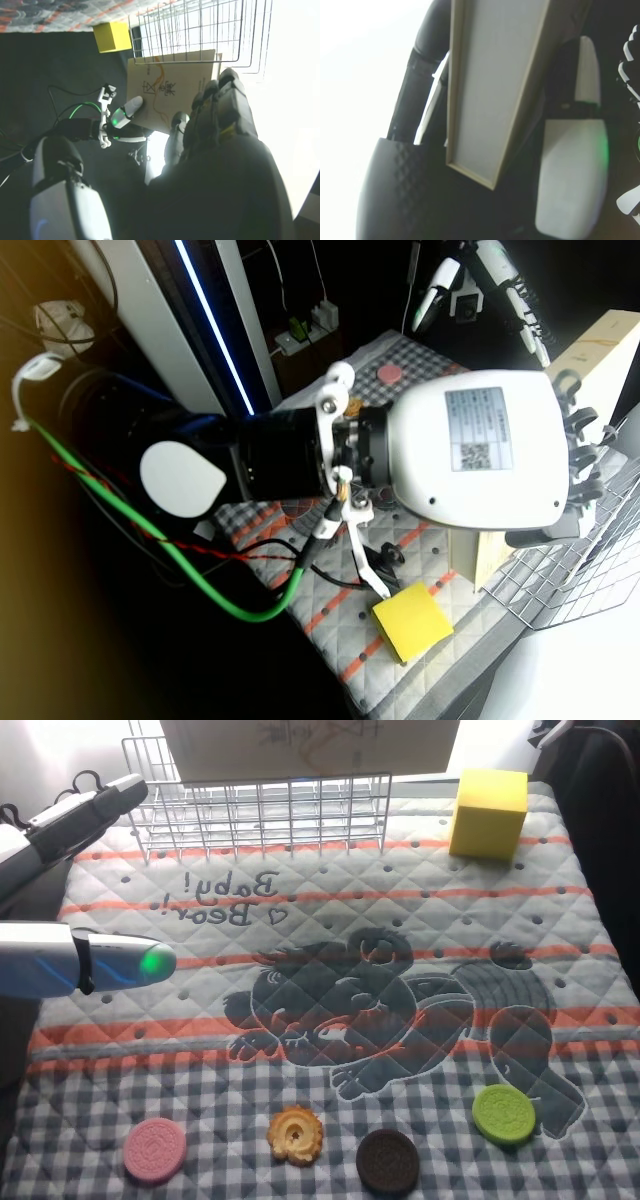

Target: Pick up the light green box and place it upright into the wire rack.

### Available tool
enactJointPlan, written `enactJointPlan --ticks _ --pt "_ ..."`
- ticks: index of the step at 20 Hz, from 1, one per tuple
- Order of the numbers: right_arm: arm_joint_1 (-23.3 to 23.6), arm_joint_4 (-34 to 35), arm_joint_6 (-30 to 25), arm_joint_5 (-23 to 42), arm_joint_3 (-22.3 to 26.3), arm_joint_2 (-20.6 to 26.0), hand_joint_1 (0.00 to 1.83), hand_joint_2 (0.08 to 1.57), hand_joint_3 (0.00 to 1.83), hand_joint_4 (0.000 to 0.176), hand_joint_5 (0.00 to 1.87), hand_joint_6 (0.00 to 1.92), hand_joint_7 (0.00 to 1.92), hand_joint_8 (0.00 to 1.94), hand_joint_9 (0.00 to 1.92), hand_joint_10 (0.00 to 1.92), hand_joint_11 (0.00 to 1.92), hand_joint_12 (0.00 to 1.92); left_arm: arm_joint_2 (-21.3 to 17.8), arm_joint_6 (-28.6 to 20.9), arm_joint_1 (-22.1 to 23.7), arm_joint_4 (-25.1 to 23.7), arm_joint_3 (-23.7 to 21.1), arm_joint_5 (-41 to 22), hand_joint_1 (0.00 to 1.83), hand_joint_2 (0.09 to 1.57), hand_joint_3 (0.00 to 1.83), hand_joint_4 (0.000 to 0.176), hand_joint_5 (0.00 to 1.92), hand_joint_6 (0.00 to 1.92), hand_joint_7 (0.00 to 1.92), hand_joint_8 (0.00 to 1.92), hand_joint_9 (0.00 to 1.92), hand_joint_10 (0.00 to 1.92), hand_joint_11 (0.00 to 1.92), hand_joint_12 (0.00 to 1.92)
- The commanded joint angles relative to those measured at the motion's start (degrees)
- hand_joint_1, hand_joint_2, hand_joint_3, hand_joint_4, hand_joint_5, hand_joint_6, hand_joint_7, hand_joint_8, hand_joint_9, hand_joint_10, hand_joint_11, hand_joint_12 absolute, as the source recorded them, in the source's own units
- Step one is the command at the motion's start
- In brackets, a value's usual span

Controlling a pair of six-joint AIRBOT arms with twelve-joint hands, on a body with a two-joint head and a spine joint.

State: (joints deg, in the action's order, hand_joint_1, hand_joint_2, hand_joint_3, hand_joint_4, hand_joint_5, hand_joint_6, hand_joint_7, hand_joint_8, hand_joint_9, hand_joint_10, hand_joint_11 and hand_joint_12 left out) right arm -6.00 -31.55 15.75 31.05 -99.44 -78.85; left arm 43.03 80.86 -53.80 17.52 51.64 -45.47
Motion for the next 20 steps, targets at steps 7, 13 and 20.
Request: enactJointPlan --ticks 7,13,20 --pt "-0.18 2.02 -1.06 5.46 -1.45 -1.61 1.26 1.09 0.0 0.0 0.96 0.83 1.2 0.77 1.57 0.0 1.32 0.71 0.1 -0.7 0.63 -0.64 0.2 -7.35 0.68 0.78 0.0 0.176 0.0 0.0 0.0 0.0 0.0 0.0 0.0 0.0" --pt "-2.06 4.51 -1.41 5.55 -1.81 -2.01 1.29 1.06 0.0 0.0 1.0 0.79 1.23 0.74 1.52 0.0 1.32 0.62 0.28 -0.83 0.63 -0.64 0.23 -7.46 0.7 0.76 0.0 0.176 0.0 0.0 0.0 0.0 0.0 0.0 0.0 0.0" --pt "-4.08 7.39 -1.84 5.78 -2.85 -2.21 0.72 0.99 0.0 0.083 0.22 0.0 0.44 0.0 0.41 0.0 0.08 0.98 0.16 -1.36 0.57 -0.67 0.11 -8.0 0.66 0.78 0.0 0.176 0.0 0.0 0.0 0.0 0.0 0.0 0.0 0.0"
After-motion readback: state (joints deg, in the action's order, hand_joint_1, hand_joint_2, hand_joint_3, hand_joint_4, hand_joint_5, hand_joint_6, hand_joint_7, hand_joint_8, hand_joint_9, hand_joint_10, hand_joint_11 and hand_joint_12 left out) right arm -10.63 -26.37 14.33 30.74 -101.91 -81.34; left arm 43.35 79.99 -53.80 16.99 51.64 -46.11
